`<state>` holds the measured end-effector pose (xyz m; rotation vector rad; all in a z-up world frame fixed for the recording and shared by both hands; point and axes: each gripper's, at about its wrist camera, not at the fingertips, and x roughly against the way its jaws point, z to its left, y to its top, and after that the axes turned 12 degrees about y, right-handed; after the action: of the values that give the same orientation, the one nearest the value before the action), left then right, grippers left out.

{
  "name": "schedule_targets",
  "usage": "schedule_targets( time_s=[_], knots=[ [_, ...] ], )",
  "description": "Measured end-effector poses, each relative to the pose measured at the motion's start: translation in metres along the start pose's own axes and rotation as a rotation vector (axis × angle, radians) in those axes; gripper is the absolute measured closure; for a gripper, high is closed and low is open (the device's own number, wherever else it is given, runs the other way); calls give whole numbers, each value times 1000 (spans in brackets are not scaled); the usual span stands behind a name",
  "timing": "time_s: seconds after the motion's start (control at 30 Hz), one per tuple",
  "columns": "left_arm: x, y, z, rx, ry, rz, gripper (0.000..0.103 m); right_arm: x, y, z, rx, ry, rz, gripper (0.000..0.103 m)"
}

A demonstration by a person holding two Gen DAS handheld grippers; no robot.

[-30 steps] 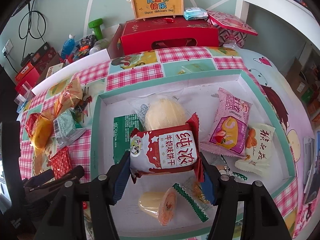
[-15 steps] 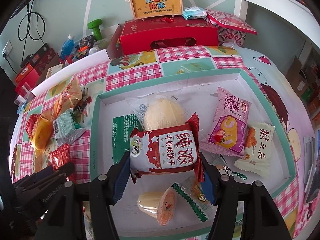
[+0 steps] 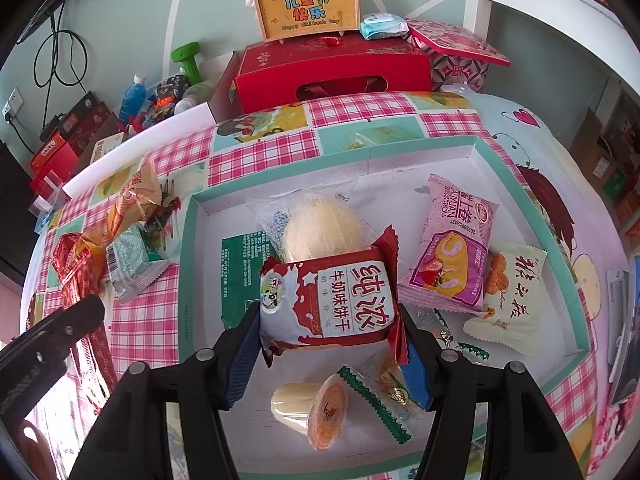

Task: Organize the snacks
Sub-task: 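Lift the red patterned packet over the tray with the left tool while the right holds the biscuit packet, then lower both packets into the tray and open both tools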

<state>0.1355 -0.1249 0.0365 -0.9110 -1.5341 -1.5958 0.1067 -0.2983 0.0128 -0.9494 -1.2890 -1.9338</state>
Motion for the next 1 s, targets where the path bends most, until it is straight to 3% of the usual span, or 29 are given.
schedule_targets(
  time_s=[0.27,0.47,1.0],
  knots=[
    [8,-6,-50,-114,-91,-13,55,10,2,-35,-91,-43,-20,37],
    [8,-16,-78,-184,-108,-13,55,16,3,-58,-151,-66,-31,37],
    [-2,-17,-75,-161,-116,13,51,12,2,-61,-163,-52,-16,34]
  ],
)
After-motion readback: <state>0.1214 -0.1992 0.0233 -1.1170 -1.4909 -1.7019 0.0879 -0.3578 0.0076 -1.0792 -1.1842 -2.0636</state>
